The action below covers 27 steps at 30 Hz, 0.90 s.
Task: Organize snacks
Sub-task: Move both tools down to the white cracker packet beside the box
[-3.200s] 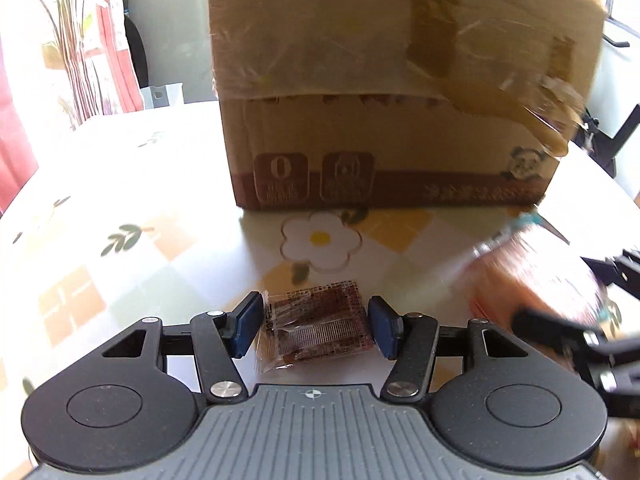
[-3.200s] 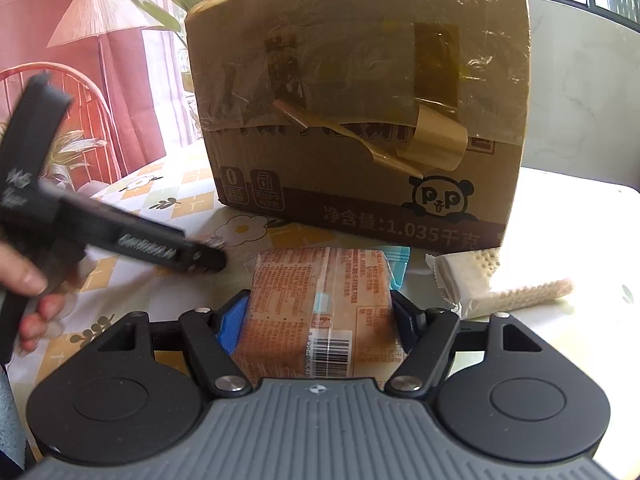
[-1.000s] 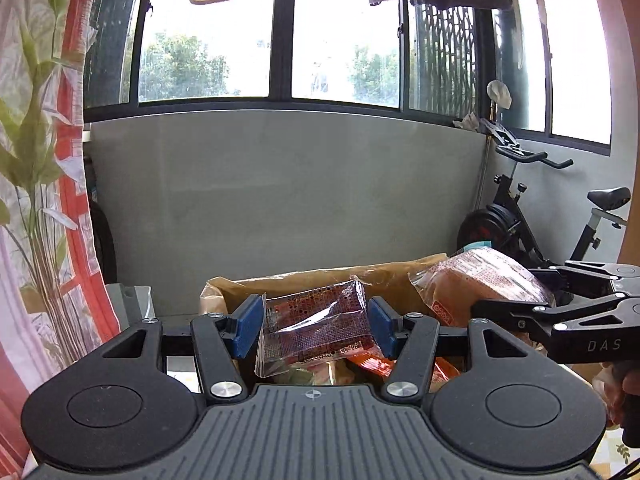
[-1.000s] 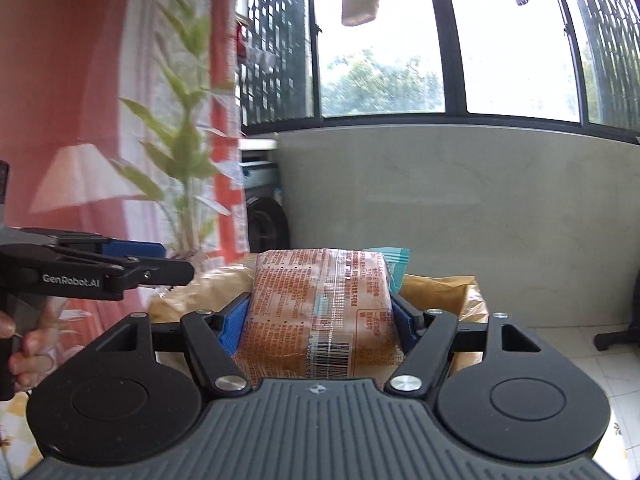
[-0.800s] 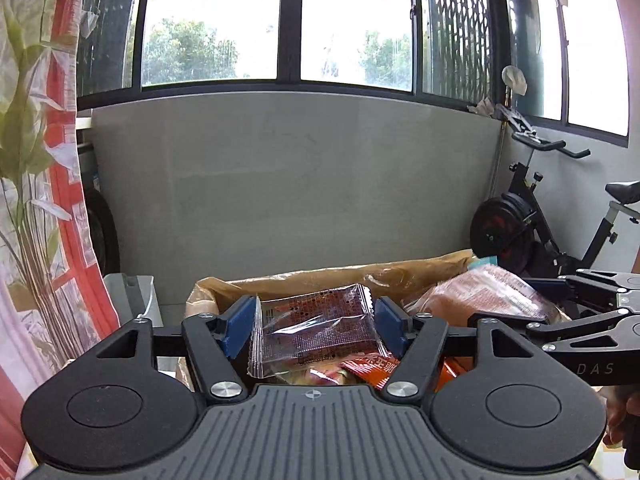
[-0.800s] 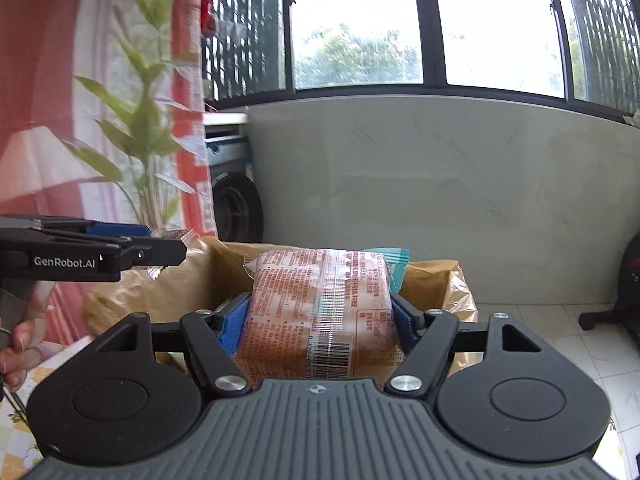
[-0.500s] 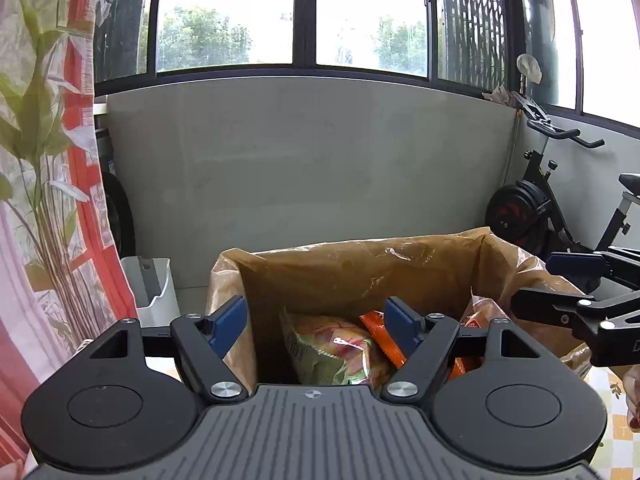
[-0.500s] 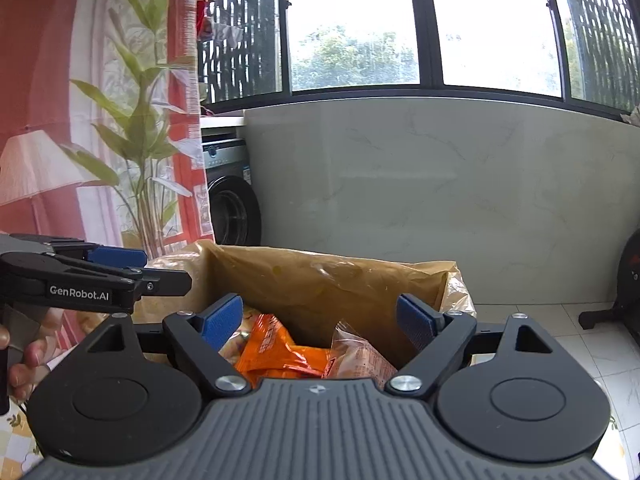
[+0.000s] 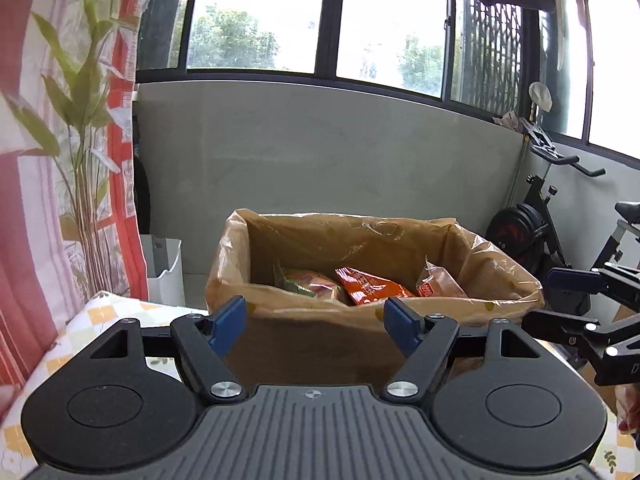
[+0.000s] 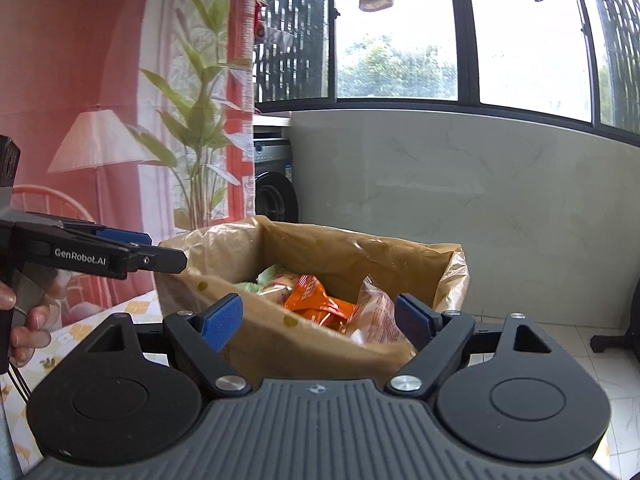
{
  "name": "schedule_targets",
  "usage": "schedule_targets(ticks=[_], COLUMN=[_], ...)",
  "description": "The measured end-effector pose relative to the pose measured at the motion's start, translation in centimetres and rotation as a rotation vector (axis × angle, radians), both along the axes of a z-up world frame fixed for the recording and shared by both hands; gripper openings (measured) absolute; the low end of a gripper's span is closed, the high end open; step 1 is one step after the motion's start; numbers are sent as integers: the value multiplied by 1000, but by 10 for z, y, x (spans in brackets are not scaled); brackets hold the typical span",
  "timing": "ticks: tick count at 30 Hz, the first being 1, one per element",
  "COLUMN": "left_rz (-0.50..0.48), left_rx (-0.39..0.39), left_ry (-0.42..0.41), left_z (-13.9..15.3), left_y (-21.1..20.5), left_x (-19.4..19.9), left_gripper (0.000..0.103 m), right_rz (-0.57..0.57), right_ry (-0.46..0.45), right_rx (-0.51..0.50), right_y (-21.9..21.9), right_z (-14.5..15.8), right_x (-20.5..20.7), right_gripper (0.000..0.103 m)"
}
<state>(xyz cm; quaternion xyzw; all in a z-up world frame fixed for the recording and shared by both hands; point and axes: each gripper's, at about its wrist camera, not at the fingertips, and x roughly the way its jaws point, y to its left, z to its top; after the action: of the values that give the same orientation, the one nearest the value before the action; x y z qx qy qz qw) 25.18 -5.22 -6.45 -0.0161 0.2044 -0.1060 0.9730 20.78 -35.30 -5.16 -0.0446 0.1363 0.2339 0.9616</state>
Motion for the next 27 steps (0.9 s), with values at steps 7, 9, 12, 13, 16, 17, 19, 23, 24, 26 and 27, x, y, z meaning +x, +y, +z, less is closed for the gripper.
schedule_targets(ticks=[7, 9, 12, 13, 16, 17, 19, 23, 24, 26, 27], left_rz=[59, 74, 71, 68, 62, 57, 54, 27, 17, 3, -4], left_rx=[-126, -109, -95, -92, -93, -94, -92, -87, -73, -57, -59], left_ry=[1, -29, -9, 5, 57, 71, 112, 192, 198, 211, 223], left_z=[-35, -42, -54, -59, -74, -79, -92, -113, -116, -122, -125], left_y=[-10, -20, -36, -42, -57, -62, -71, -87, -92, -100, -103], left_x=[-38, -47, -51, -52, -51, -51, -50, -38, -37, -33, -31], left_gripper=[71, 71, 71, 71, 71, 71, 71, 71, 71, 71, 69], right_rz=[31, 34, 35, 36, 33, 24, -9, -70, -78, -97, -103], right_ry=[-39, -35, -1, 17, 64, 83, 126, 181, 189, 206, 218], right_rx=[-39, -29, -26, -28, -46, -50, -40, 18, 23, 34, 45], right_y=[-29, -40, -57, -61, -73, -76, -79, -89, -90, -92, -93], right_z=[-30, -41, -62, -70, -96, -105, -118, -143, -147, -155, -158], right_x=[-26, -28, -28, -26, -22, -20, -13, -3, -1, 3, 6], right_gripper=[84, 84, 84, 84, 82, 82, 78, 73, 73, 68, 66])
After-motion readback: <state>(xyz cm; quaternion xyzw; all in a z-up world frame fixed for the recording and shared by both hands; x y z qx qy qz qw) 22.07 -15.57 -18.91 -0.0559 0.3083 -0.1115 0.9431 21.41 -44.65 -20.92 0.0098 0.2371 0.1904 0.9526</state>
